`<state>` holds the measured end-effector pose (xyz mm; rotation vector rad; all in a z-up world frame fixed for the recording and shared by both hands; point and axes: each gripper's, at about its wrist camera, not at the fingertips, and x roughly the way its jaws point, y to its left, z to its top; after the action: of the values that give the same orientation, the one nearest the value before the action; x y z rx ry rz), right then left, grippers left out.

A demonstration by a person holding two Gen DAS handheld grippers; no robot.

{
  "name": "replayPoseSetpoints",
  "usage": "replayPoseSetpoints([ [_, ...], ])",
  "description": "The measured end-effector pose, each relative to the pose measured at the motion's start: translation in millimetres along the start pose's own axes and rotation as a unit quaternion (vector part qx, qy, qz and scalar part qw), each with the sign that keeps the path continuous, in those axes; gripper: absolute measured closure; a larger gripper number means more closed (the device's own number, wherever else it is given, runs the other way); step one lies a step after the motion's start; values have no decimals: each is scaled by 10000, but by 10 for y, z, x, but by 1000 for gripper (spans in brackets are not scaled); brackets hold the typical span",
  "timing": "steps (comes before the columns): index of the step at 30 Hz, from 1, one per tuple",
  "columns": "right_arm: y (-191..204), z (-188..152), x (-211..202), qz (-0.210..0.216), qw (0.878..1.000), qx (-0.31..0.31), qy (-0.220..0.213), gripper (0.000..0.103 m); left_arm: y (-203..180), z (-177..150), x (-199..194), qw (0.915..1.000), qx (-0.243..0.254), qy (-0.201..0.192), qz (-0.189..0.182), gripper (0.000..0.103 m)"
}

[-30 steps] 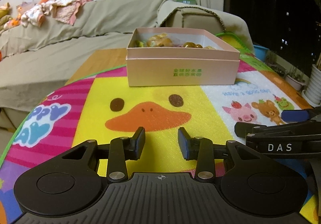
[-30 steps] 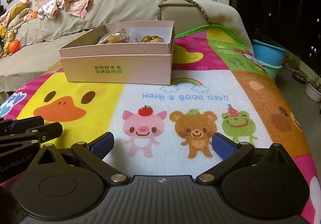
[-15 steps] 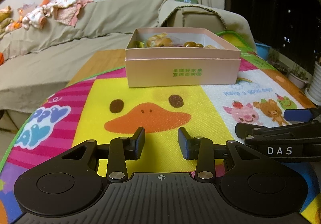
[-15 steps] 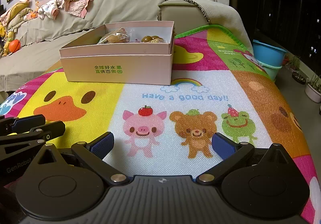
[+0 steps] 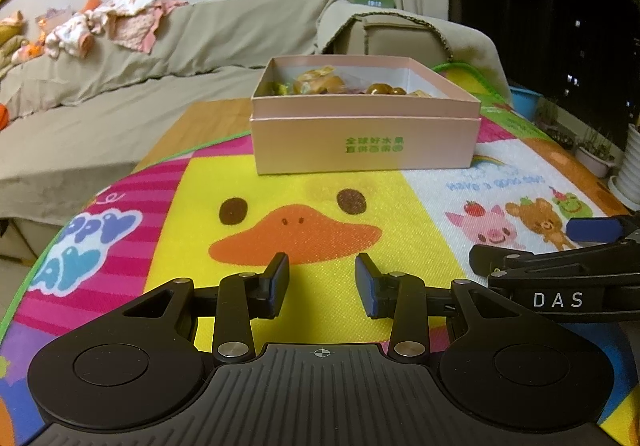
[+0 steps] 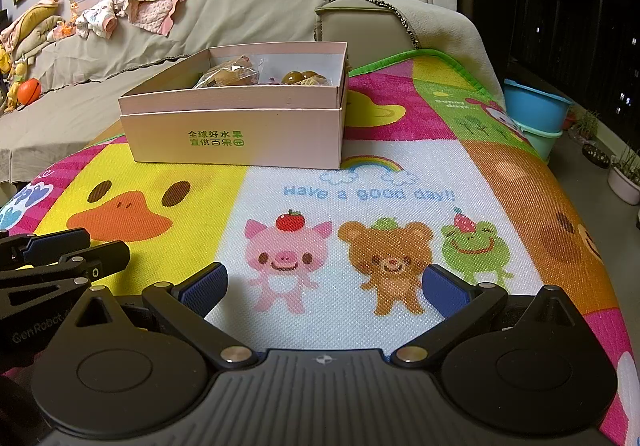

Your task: Organize objects

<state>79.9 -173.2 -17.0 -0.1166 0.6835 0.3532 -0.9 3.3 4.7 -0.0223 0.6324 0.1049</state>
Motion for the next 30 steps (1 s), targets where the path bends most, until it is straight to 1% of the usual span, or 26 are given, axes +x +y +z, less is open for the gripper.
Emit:
replayPoseSetpoints([
  [4,-2,0,1,1,10000,2,-1,0,30,4,3,9999,-97,2,-68,63],
  [8,0,1,1,0,10000,2,-1,0,-4,6,11,10000,1,0,10,63],
  [15,-4,4,3,1,10000,3,-3,0,14,8,17,10000,-74,-1,-38,63],
  [21,0,0,-1,-1,10000,8,0,0,8,6,23,10000,-2,-8,18,63],
  [30,3,-1,1,-1,10000,5,-2,0,3,-3,10,10000,-37,-5,-2,62],
])
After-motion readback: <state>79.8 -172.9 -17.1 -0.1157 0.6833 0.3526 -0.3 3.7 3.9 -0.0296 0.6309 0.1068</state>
